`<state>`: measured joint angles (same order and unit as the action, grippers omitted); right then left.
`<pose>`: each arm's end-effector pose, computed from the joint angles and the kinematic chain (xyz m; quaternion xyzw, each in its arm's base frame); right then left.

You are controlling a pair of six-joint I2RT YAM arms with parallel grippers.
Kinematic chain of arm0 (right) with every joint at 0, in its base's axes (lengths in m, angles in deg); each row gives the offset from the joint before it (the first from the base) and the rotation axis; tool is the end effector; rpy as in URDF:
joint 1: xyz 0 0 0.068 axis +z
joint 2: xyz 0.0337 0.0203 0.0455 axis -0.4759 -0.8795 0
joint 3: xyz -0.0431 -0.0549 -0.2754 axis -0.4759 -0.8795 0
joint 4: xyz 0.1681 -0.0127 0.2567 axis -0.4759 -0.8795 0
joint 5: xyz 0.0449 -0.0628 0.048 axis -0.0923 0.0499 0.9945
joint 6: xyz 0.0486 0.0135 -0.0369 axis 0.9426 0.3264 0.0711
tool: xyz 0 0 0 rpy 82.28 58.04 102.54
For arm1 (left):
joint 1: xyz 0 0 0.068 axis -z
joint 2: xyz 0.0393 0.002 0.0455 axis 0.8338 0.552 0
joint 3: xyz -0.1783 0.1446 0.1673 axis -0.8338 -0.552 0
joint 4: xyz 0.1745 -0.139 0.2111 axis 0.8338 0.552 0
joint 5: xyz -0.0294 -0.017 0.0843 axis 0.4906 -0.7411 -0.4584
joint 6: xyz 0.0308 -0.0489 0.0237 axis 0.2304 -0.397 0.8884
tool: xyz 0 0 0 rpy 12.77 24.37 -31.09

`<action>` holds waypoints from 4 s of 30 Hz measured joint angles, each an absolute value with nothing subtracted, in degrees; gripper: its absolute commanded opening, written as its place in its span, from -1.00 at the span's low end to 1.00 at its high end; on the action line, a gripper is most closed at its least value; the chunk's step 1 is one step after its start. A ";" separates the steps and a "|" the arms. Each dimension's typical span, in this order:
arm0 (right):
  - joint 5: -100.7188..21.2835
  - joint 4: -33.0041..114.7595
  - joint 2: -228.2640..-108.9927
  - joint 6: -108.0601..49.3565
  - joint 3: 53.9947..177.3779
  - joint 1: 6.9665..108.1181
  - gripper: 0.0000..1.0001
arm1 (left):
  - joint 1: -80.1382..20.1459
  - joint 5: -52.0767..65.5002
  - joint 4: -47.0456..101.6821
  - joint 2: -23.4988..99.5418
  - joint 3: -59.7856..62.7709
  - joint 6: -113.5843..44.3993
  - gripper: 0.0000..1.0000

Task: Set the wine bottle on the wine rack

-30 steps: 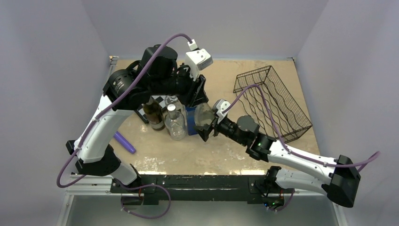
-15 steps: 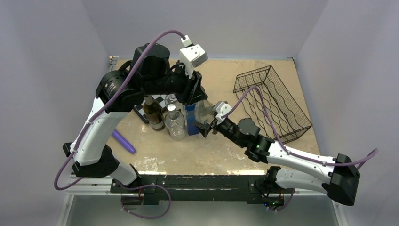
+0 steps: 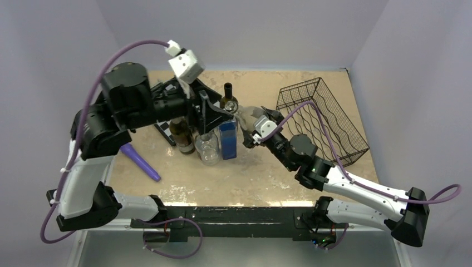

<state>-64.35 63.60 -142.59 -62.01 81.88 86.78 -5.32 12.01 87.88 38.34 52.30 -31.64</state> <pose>0.1583 0.2305 0.3492 -0.3478 0.5523 0.1182 0.7484 0.1323 -0.1824 0.6133 0.3483 0.6879 -0.3933 0.5009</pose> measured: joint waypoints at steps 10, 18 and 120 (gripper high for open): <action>-72.37 58.29 -141.57 -78.16 84.98 86.02 -1.00 | -5.08 7.42 83.62 34.08 56.13 -34.52 0.96; -73.29 64.17 -140.71 -95.39 85.92 87.66 -1.00 | -5.08 3.47 84.34 33.64 52.19 -34.56 0.99; -79.32 30.95 -139.82 -100.41 92.32 100.03 -1.00 | -3.50 9.17 92.62 33.60 22.69 -25.32 -1.00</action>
